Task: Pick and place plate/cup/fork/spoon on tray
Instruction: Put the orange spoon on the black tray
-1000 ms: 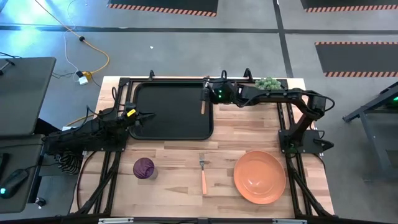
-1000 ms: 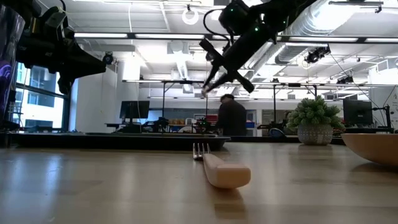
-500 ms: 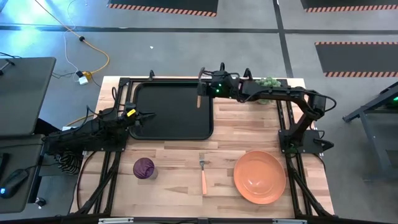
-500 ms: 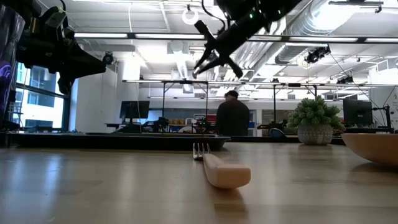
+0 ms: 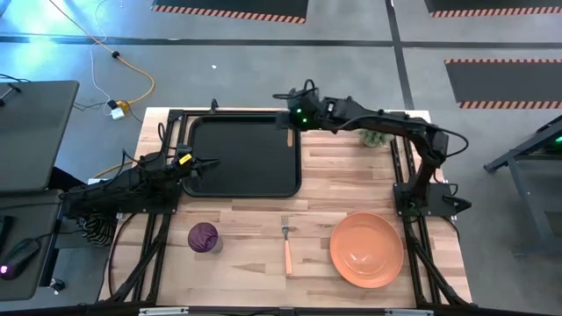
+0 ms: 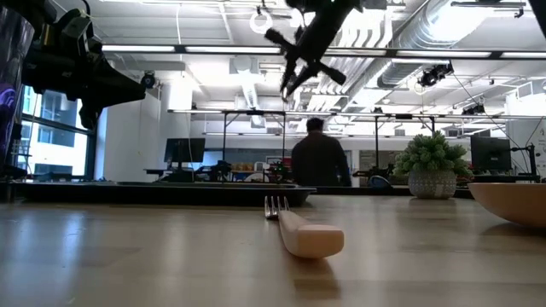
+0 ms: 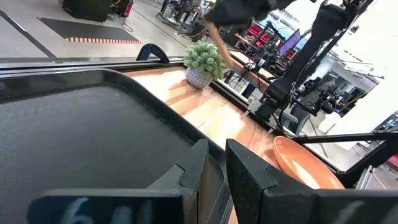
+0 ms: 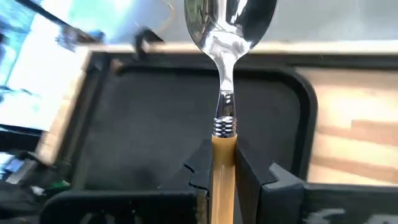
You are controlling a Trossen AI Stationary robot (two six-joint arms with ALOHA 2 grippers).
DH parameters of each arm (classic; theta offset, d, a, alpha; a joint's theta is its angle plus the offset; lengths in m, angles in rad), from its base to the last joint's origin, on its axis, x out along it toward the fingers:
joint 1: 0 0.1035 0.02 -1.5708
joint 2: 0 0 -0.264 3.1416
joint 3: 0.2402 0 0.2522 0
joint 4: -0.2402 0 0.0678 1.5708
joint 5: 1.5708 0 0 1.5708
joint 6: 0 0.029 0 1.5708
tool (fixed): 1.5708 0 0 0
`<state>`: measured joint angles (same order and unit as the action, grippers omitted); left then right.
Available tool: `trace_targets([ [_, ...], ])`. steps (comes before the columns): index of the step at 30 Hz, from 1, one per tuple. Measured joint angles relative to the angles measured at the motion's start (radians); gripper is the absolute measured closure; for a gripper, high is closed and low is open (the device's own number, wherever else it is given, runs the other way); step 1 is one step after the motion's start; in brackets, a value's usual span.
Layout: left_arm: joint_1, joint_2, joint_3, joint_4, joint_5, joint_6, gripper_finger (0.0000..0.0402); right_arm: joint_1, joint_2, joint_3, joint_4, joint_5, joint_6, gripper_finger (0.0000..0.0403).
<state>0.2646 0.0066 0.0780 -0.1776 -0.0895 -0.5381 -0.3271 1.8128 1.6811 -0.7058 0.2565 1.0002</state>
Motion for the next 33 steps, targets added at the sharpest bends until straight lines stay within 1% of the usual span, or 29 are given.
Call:
trace_targets([
  [13, 0.0, 0.0, 0.0, 0.0, 0.0, 0.0, 0.0355, 0.002, 0.2, 0.002, -0.008, -0.159, 0.084, 0.0382],
  [21, 0.0, 0.0, 0.0, 0.0, 0.0, 0.0, 0.0355, 0.019, 0.278, 0.001, -0.01, -0.177, 0.132, 0.0382],
  [26, 0.0, 0.0, 0.0, 0.0, 0.0, 0.0, 0.0355, 0.034, 0.309, 0.001, -0.008, -0.15, 0.169, 0.0382],
  [33, 0.0, 0.0, 0.0, 0.0, 0.0, 0.0, 0.0355, 0.046, 0.351, 0.001, -0.008, -0.157, 0.182, 0.0382],
])
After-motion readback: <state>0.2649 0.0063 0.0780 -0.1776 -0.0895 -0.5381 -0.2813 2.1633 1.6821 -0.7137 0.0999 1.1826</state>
